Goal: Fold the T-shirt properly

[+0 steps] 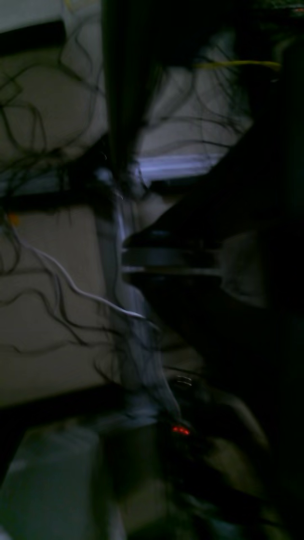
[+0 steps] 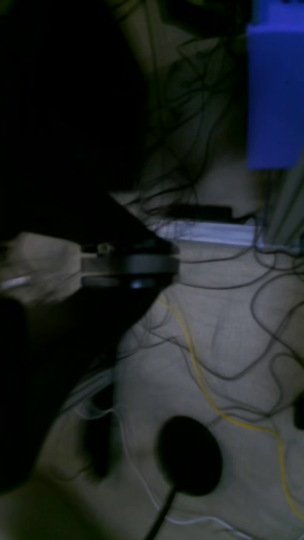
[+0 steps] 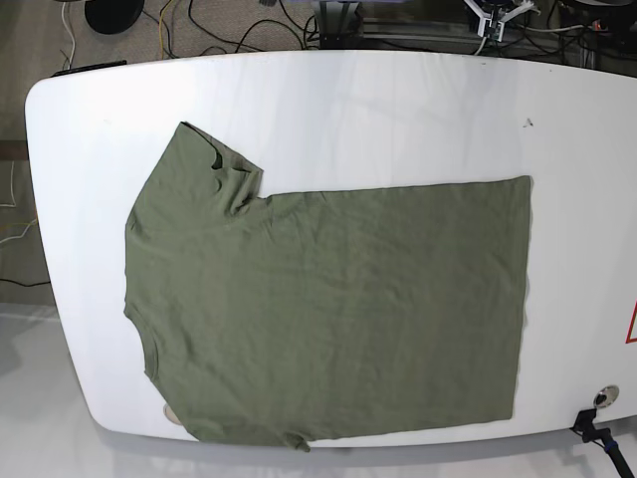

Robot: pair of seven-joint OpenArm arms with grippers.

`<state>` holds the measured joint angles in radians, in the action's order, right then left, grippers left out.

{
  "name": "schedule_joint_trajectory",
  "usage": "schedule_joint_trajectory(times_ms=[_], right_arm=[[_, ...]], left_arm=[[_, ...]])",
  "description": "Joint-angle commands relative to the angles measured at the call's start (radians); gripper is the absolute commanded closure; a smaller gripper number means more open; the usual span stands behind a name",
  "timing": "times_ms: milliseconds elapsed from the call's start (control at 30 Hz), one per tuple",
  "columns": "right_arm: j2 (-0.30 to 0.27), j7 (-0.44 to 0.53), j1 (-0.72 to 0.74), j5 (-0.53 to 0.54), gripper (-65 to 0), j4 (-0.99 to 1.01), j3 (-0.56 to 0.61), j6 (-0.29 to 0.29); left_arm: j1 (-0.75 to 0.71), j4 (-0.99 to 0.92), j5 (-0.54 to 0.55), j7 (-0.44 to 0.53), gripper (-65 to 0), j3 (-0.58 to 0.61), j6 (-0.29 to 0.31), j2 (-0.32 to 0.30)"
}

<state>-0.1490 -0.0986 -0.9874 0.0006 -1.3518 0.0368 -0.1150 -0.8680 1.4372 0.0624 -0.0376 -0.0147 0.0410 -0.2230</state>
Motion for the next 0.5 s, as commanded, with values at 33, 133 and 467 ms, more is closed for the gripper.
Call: schedule_joint_trajectory(times_ms=[33,133,467], right_arm=[[-0.008,0.057,-0.077,0.010,0.0,-0.185,-0.050,0.002],[-0.009,0.047,-0.119,0.011,0.0,-0.317,-0.120,0.004],[-0.015,0.056,-0.098,0.001,0.0,-0.528,-0.153,0.012]], left_arm=[[-0.055,0.166,0.019,0.065,0.0,-0.057,0.034,-0.017],[-0.091,0.299,0.028,0.064,0.0,-0.112,0.054,-0.018],[-0.099,0.442,0.023,0.031,-1.1,-0.155,0.071,-0.039]])
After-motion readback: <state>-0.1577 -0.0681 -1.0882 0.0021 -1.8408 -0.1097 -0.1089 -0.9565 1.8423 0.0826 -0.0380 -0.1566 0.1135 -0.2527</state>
